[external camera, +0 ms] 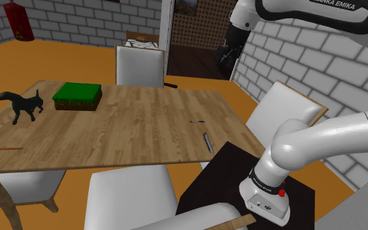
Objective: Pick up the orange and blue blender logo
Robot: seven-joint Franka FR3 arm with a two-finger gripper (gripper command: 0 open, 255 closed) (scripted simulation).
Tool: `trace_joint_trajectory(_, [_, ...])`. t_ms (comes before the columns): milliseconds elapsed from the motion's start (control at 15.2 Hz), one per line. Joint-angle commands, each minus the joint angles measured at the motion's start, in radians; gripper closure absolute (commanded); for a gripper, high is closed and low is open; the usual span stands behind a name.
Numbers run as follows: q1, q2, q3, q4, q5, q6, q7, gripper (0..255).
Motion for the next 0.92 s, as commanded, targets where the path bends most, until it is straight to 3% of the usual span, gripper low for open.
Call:
trace_joint_trajectory(0, [0.0, 0.0, 0.0, 0.0, 0.0, 0.0, 0.0, 0])
trace_joint_trajectory(858, [-0.096, 0.074, -0.069, -0.355, -0.047, 0.4, 0.087, 0])
